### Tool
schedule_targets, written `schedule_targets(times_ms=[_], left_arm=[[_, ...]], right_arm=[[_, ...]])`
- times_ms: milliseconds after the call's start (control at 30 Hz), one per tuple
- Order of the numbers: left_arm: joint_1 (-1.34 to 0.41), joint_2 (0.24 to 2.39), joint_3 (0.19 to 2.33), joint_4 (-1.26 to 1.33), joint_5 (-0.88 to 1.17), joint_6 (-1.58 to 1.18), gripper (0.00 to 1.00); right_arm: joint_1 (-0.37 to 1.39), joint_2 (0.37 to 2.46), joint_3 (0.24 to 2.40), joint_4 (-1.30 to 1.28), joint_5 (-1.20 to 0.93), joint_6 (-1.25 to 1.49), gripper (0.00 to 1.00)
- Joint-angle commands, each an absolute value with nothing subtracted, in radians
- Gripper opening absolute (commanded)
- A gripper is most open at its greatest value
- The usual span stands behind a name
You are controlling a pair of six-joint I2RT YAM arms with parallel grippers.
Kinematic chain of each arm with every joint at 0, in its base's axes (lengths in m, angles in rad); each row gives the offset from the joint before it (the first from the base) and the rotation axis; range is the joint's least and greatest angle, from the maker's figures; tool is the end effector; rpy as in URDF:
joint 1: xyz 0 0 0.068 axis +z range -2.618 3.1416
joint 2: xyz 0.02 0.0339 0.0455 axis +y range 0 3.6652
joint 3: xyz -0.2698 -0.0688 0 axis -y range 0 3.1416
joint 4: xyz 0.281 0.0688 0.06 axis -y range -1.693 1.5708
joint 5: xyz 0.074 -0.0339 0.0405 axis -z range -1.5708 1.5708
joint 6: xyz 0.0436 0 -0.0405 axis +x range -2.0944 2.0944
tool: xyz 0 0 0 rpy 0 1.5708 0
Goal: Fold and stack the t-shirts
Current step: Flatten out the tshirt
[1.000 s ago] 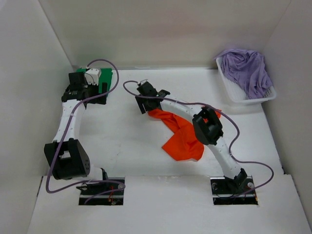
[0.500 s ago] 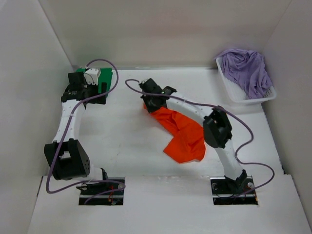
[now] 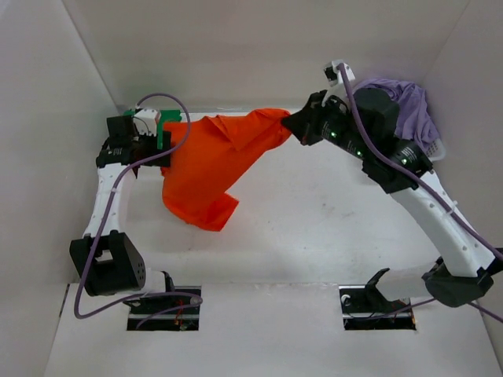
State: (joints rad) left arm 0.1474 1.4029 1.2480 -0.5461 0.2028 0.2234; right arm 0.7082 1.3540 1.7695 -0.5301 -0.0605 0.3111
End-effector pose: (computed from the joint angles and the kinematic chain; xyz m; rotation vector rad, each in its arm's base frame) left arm 0.3485 0.0429 0.3202 0.1920 2.2466 -0.0324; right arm 0.2349 0.2047 0.5319 -0.3918 1.7078 0.8081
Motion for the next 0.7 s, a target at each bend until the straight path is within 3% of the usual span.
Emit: schedule_targets(times_ms=[0,400,667], left_arm=[[0.130,1.368,1.253,-0.526,0.227,0.198,0.83],[0.136,1.358,1.259,-0.534,0.227,0.204,0.83],[0.098,1.356,1.224,-0.541,0.227,0.242,0.84]], right_arm=[[0.671,1.405,1.652,-0.534,-0.081,0.370,0.00],[0.680,1.414,1.730,-0.474,0.005,0.394,0.00],[0.535,1.335,1.404,-0.518,0.011,0.500,0.02]])
